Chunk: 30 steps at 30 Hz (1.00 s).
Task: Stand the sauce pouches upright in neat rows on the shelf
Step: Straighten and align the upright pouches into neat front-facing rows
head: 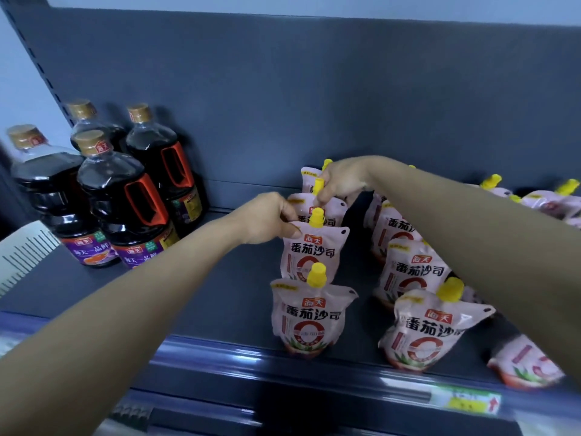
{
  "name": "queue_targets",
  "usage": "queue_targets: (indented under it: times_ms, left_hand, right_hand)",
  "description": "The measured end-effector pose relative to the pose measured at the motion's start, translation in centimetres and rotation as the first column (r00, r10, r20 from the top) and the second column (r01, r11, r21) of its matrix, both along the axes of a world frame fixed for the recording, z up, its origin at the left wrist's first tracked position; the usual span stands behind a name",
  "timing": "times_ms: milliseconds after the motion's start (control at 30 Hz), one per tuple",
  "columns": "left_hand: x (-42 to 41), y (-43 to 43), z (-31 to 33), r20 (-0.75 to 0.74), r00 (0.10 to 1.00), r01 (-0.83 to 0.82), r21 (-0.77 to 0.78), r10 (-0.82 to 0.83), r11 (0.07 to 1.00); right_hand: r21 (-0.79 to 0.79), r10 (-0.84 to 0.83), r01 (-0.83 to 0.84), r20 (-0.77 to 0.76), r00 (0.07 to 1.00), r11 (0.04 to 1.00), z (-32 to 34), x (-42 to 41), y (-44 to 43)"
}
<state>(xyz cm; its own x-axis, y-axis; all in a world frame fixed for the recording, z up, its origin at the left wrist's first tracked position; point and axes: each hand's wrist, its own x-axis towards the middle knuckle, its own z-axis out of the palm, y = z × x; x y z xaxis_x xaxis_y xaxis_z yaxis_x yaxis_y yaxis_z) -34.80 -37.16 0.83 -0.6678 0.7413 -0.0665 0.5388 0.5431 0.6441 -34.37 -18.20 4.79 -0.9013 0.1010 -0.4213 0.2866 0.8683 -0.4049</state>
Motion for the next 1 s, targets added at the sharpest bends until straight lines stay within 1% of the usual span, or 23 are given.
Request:
queue_targets:
  times_ms: [67, 133, 267, 400, 467, 567, 633, 700, 767, 800, 900, 1000]
  left_hand:
    - [-0.1, -0.2, -0.1, 0.002, 1.0, 0.026, -0.01, -0.026, 1.0]
    - [-0.1, -0.3, -0.1, 0.005, 0.999, 0.048, -0.016, -0.048, 0.999]
    - [-0.1, -0.5, 0.2, 0.009, 0.994, 0.108, -0.053, -0.108, 0.993]
    - [-0.2, -1.0, 0.8, 0.088, 0.985, 0.157, -0.11, -0.148, 0.981]
    - [-0.7, -1.3, 1.0, 0.102, 0.989, 0.12, -0.102, -0.11, 0.988]
    - [-1.8, -1.4, 1.0, 0.054, 0.998, 0.015, -0.052, -0.012, 0.999]
    - [-2.7, -1.1, 0.8, -0.015, 0.998, -0.065, -0.001, 0.065, 0.998]
    - [-3.3, -0.5, 0.6, -0.062, 0.992, -0.112, 0.038, 0.114, 0.993]
    - [-3.6, 0.5, 0.5, -0.053, 0.992, -0.113, 0.052, 0.116, 0.992]
    - [-3.7, 1.0, 0.5, -0.046, 0.993, -0.104, 0.058, 0.107, 0.993]
    - [-3.8, 2.5, 0.6, -0.018, 0.997, -0.07, 0.098, 0.072, 0.993]
    - [-4.0, 3.3, 0.5, 0.014, 0.999, -0.035, 0.098, 0.033, 0.995]
  right_hand:
    - [-0.067, -0.034, 0.036, 0.033, 0.999, 0.997, 0.0, 0.1, 0.0]
    - [-0.101, -0.053, 0.059, 0.06, 0.997, 0.993, 0.1, 0.2, 0.0]
    - [-0.1, -0.062, 0.071, 0.094, 0.994, 0.992, 0.2, 0.1, 0.0]
    - [-0.088, -0.066, 0.076, 0.104, 0.992, 0.993, 0.2, 0.1, 0.0]
    - [-0.05, -0.048, 0.054, 0.102, 0.994, 0.997, 0.4, 0.1, 0.0]
    - [-0.005, 0.016, -0.016, 0.123, 0.992, 1.0, 2.3, 0.2, 0.6]
    - [0.018, 0.013, -0.015, 0.089, 0.996, 1.0, 4.1, 0.0, 1.6]
    - [0.124, -0.043, 0.047, -0.036, 0.998, 0.991, 5.1, -0.5, 2.5]
    - [0.226, -0.079, 0.115, -0.163, 0.983, 0.967, 4.9, -1.1, 3.1]
    - [0.237, -0.09, 0.13, -0.173, 0.981, 0.963, 4.4, -1.3, 3.2]
    - [0.14, -0.116, 0.129, -0.097, 0.989, 0.982, 2.5, -1.9, 2.9]
    - [0.026, -0.119, 0.122, -0.096, 0.988, 0.992, 1.2, -2.6, 2.7]
